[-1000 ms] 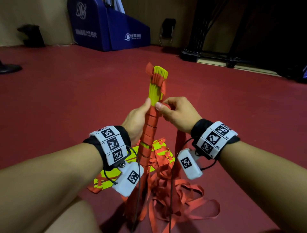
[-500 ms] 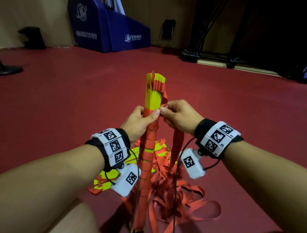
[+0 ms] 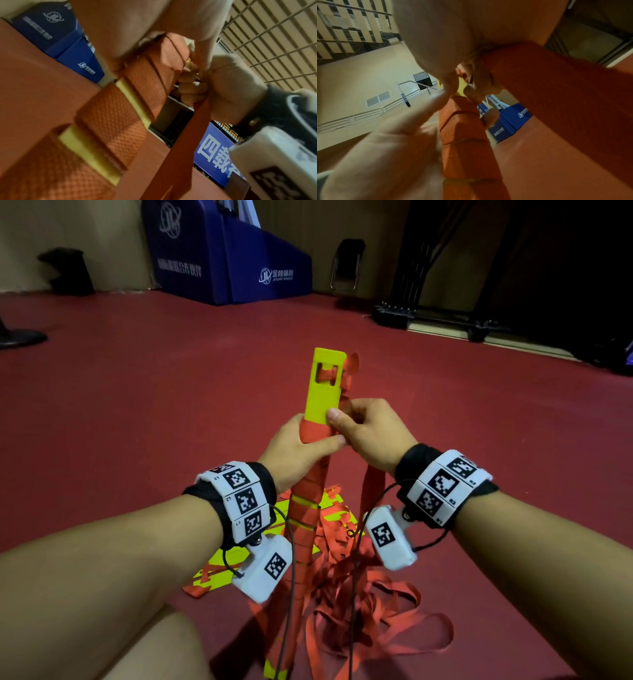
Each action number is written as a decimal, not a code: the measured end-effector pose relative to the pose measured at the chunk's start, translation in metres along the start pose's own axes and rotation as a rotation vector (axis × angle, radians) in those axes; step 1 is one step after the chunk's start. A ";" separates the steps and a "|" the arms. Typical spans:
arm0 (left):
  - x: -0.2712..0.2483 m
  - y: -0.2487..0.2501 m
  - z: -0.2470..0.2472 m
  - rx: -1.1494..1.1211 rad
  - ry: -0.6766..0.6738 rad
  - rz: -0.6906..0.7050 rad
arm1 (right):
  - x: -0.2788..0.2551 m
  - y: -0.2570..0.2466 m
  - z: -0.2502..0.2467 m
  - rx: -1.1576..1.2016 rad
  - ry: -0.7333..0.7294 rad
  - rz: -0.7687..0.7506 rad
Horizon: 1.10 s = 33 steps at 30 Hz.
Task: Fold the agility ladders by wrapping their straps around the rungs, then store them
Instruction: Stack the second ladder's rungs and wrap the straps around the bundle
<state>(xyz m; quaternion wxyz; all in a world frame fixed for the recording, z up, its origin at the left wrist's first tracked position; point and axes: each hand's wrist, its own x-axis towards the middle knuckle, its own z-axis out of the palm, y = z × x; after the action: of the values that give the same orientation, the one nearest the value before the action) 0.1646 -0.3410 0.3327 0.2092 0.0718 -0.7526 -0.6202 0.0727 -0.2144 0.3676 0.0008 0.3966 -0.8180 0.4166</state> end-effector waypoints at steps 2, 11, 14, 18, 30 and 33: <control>0.001 0.001 0.000 -0.025 -0.019 -0.044 | 0.001 0.002 -0.001 0.010 0.008 0.033; -0.003 -0.003 -0.009 0.226 -0.008 0.007 | -0.001 0.001 -0.006 -0.138 -0.048 0.086; -0.001 -0.005 -0.007 0.229 0.011 -0.017 | -0.004 0.001 -0.008 -0.034 -0.145 0.056; -0.003 -0.001 -0.002 0.032 0.001 -0.063 | -0.006 0.006 -0.012 0.163 -0.277 0.040; -0.004 0.005 -0.002 -0.161 0.057 -0.136 | -0.005 0.012 -0.012 -0.052 0.032 0.075; -0.005 0.005 -0.002 -0.202 0.053 -0.154 | -0.005 0.009 -0.006 -0.023 -0.079 0.002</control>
<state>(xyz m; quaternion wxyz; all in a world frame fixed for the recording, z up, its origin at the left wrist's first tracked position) 0.1705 -0.3399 0.3371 0.1872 0.1242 -0.6728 -0.7049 0.0688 -0.2044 0.3638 -0.0272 0.4120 -0.8226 0.3910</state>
